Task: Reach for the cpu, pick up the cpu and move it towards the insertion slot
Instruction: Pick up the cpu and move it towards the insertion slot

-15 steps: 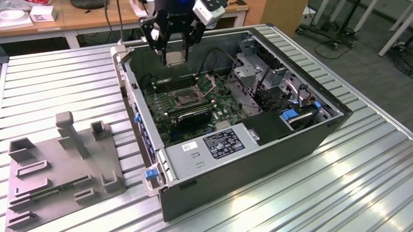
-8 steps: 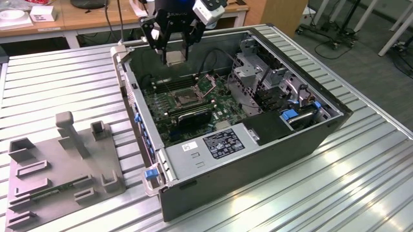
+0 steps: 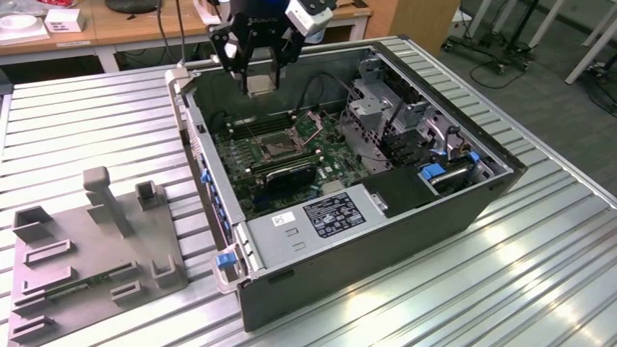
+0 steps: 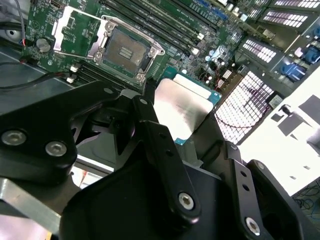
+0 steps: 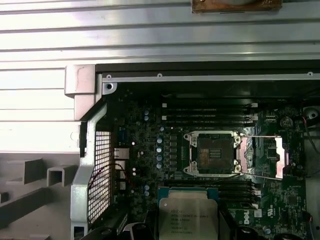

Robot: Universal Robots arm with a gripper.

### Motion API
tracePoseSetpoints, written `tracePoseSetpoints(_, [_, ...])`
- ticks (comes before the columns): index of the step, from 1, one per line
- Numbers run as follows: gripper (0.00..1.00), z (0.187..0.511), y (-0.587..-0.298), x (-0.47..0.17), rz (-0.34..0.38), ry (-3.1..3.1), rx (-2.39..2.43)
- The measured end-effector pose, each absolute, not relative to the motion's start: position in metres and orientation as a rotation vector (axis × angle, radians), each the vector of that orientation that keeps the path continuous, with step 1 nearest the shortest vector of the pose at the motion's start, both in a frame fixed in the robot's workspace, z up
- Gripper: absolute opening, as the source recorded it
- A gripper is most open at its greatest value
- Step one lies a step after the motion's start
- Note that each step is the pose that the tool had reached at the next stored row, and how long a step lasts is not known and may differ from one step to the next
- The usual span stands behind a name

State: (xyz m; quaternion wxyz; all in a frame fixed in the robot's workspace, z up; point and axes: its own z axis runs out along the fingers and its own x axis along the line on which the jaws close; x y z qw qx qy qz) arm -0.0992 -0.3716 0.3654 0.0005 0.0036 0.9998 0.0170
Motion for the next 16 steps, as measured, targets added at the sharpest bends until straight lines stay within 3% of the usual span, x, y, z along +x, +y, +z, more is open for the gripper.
tracePoseSetpoints(16, [0.55, 0.3637, -0.3689, -0.0945, 0.053, 3.14, 0.013])
